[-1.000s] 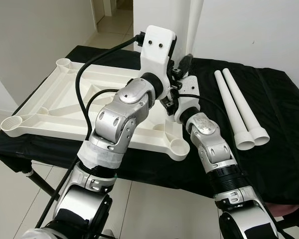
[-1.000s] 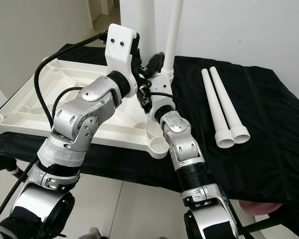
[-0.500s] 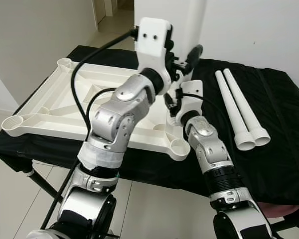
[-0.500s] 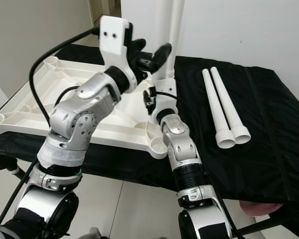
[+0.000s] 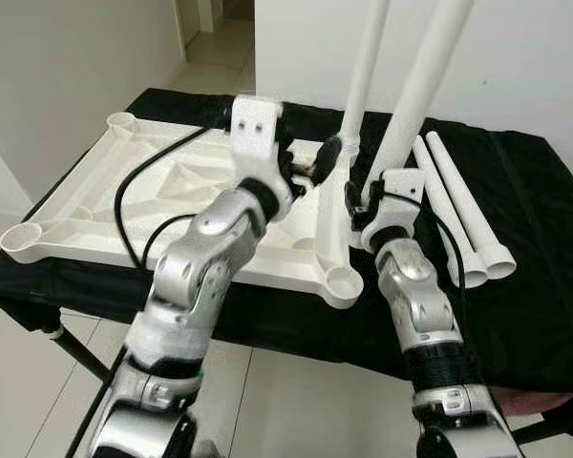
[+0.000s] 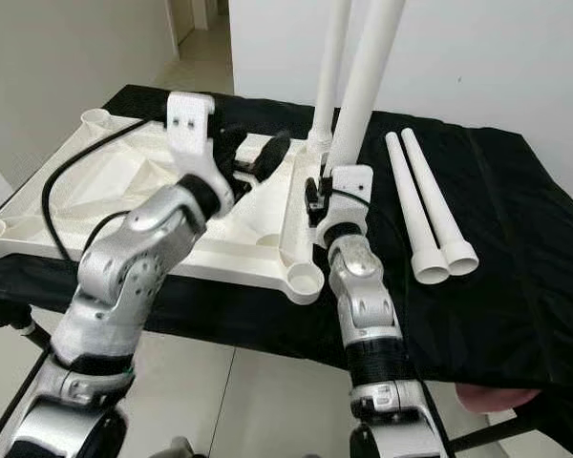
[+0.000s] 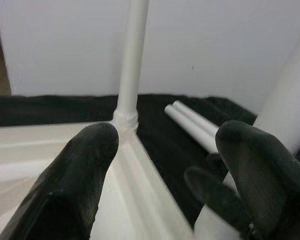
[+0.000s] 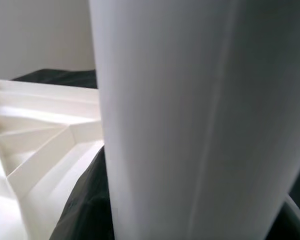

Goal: Building children table

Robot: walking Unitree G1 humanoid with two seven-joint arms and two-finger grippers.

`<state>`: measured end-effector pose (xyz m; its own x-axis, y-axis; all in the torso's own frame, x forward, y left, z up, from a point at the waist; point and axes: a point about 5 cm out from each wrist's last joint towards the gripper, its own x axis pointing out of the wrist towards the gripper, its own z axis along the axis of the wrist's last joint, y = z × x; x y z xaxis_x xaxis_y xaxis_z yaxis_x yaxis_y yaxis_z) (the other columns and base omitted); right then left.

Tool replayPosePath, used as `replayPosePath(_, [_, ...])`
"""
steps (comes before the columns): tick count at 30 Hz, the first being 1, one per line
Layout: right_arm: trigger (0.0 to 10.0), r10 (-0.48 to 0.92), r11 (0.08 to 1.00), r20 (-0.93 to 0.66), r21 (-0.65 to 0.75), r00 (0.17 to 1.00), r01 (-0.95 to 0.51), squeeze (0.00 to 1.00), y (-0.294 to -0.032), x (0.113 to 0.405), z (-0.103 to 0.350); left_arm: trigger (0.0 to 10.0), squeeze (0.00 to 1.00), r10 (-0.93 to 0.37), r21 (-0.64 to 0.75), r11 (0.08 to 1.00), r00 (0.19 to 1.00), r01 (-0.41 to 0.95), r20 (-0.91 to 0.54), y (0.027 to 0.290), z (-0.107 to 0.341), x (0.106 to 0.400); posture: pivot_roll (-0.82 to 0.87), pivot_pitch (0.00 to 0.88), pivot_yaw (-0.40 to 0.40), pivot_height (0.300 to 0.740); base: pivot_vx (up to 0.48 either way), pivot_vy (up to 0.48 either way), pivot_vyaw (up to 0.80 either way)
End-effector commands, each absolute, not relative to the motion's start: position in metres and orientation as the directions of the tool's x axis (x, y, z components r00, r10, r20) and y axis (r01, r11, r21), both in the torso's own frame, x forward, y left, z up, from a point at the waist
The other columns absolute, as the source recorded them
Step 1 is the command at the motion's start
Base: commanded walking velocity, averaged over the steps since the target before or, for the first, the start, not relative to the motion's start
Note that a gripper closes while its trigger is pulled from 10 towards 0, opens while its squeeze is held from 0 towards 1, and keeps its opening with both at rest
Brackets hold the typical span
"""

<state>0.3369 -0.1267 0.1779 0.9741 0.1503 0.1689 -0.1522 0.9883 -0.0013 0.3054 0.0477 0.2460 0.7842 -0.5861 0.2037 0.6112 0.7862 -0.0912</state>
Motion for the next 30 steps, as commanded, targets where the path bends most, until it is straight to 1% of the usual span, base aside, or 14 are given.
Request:
replayPosePath(1, [10.0,0.184,0.981,0.199,0.027,0.963,-0.193,0.0,-0.126,0.33,0.181,10.0,0.0,-0.696,0.04,0.707,0.686,0.706,0.214,0.043,0.239,0.293,-0.03,0.0,-0.014,0.74,0.0,0.0,0.0])
replayPosePath(2, [10.0,0.184,0.981,0.199,0.027,0.963,-0.193,0.0,-0.126,0.33,0.181,10.0,0.0,-0.696,0.04,0.707,0.686,0.706,0.214,0.043,0.239,0.293,-0.03,0.0,-0.014,0.74,0.0,0.0,0.0])
replayPosePath(3, [10.0,0.202,0.978,0.189,0.012,0.961,-0.208,0.0,-0.124,0.325,0.176,10.0,0.0,-0.738,0.1,0.672,0.654,0.734,0.164,0.047,0.221,0.287,-0.03,0.0,-0.014,0.74,0.0,0.0,0.0])
replayPosePath(6, [10.0,0.206,0.978,0.19,-0.004,0.96,-0.209,0.0,-0.123,0.323,0.175,10.0,0.0,-0.757,0.118,0.652,0.639,0.749,0.136,0.048,0.212,0.284,-0.03,0.0,-0.014,0.74,0.0,0.0,0.0])
replayPosePath(8, [10.0,0.226,0.974,0.186,-0.034,0.956,-0.223,0.0,-0.121,0.318,0.17,10.0,0.0,-0.786,0.126,0.618,0.61,0.776,0.098,0.051,0.2,0.279,-0.04,0.0,-0.014,0.74,0.0,0.0,0.0])
replayPosePath(17, [10.0,0.273,0.962,0.186,-0.073,0.944,-0.263,0.0,-0.116,0.311,0.164,10.0,0.0,-0.798,0.103,0.602,0.598,0.792,0.073,0.054,0.19,0.272,-0.04,0.0,-0.014,0.74,0.0,0.0,0.0])
replayPosePath(18, [10.0,0.305,0.952,0.184,-0.079,0.934,-0.295,0.0,-0.115,0.306,0.161,10.0,0.0,-0.795,0.096,0.607,0.604,0.789,0.054,0.057,0.184,0.269,-0.03,0.0,-0.012,0.74,0.0,0.0,0.0])
replayPosePath(19, [10.0,0.305,0.952,0.184,-0.079,0.934,-0.295,0.0,-0.115,0.306,0.161,10.0,0.0,-0.795,0.096,0.607,0.604,0.789,0.054,0.057,0.184,0.269,-0.03,0.0,-0.012,0.74,0.0,0.0,0.0])
replayPosePath(20, [10.0,0.357,0.934,0.187,-0.066,0.915,-0.351,0.0,-0.113,0.298,0.155,10.0,0.0,-0.803,0.114,0.593,0.596,0.797,0.013,0.064,0.173,0.263,-0.03,0.0,-0.013,0.74,0.0,0.0,0.0])
replayPosePath(23, [10.0,0.37,0.929,0.186,-0.053,0.91,-0.366,0.0,-0.113,0.296,0.153,10.0,0.0,-0.81,0.121,0.581,0.586,0.805,-0.002,0.067,0.17,0.26,-0.03,0.0,-0.015,0.74,0.0,0.0,0.0])
replayPosePath(24, [10.0,0.387,0.921,0.187,-0.046,0.903,-0.386,0.0,-0.111,0.294,0.15,10.0,0.0,-0.827,0.127,0.555,0.562,0.822,-0.021,0.07,0.165,0.255,-0.03,0.0,-0.015,0.74,0.0,0.0,0.0])
replayPosePath(25, [10.0,0.387,0.921,0.187,-0.046,0.903,-0.386,0.0,-0.111,0.294,0.15,10.0,0.0,-0.827,0.127,0.555,0.562,0.822,-0.021,0.07,0.165,0.255,-0.03,0.0,-0.015,0.74,0.0,0.0,0.0])
replayPosePath(26, [10.0,0.41,0.912,0.189,-0.053,0.892,-0.408,0.0,-0.11,0.292,0.148,10.0,0.0,-0.839,0.127,0.534,0.543,0.836,-0.041,0.074,0.16,0.25,-0.03,0.0,-0.015,0.74,0.0,0.0,0.0])
replayPosePath(30, [10.0,0.44,0.898,0.176,-0.076,0.88,-0.434,0.0,-0.109,0.289,0.144,10.0,0.0,-0.842,0.11,0.53,0.537,0.841,-0.048,0.077,0.157,0.247,-0.03,0.0,-0.019,0.74,0.0,0.0,0.0])
